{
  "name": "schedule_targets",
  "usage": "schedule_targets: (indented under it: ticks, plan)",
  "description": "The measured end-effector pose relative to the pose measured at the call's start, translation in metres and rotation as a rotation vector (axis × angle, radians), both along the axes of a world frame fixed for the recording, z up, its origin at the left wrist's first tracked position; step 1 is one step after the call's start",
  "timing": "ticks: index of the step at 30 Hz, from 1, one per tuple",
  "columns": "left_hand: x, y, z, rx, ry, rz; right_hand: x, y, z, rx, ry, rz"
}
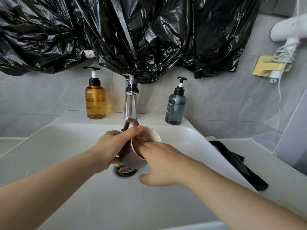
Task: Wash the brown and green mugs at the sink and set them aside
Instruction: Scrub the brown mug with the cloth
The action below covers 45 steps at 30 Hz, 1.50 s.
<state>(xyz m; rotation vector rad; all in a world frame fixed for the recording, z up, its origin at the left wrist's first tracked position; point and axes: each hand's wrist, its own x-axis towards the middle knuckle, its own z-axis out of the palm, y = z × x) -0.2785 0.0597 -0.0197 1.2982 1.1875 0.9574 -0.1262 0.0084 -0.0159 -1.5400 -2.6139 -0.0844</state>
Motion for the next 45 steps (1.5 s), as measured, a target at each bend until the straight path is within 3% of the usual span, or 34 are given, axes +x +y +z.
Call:
schedule_targets:
  ticks: [7,14,20,26,29,34,40,45]
  plan:
    - [0.0,0.002,-0.001,0.008,0.01,0.008,0.002,-0.009,0.012,-0.132,0.055,0.035]
    - [-0.004,0.006,0.003,0.022,-0.022,0.024,-0.002,-0.004,0.004,0.12,-0.199,-0.092]
    - [0.001,-0.001,0.003,0.017,0.007,-0.003,-0.002,0.0,0.002,0.008,-0.039,-0.07]
    - [0.001,0.0,0.006,0.039,0.014,0.041,-0.015,-0.003,0.008,0.102,-0.26,-0.101]
    - [0.001,-0.002,0.003,0.027,0.027,0.031,-0.005,-0.001,0.007,0.022,-0.139,-0.035]
    - [0.0,0.001,0.005,-0.012,-0.011,0.005,0.008,0.003,0.007,-0.022,0.318,-0.036]
    - [-0.007,0.005,0.006,-0.062,0.011,-0.107,0.016,0.0,0.014,0.037,0.439,0.007]
    - [-0.014,0.007,0.016,0.12,0.013,-0.093,0.032,0.001,0.017,-0.261,0.728,-0.017]
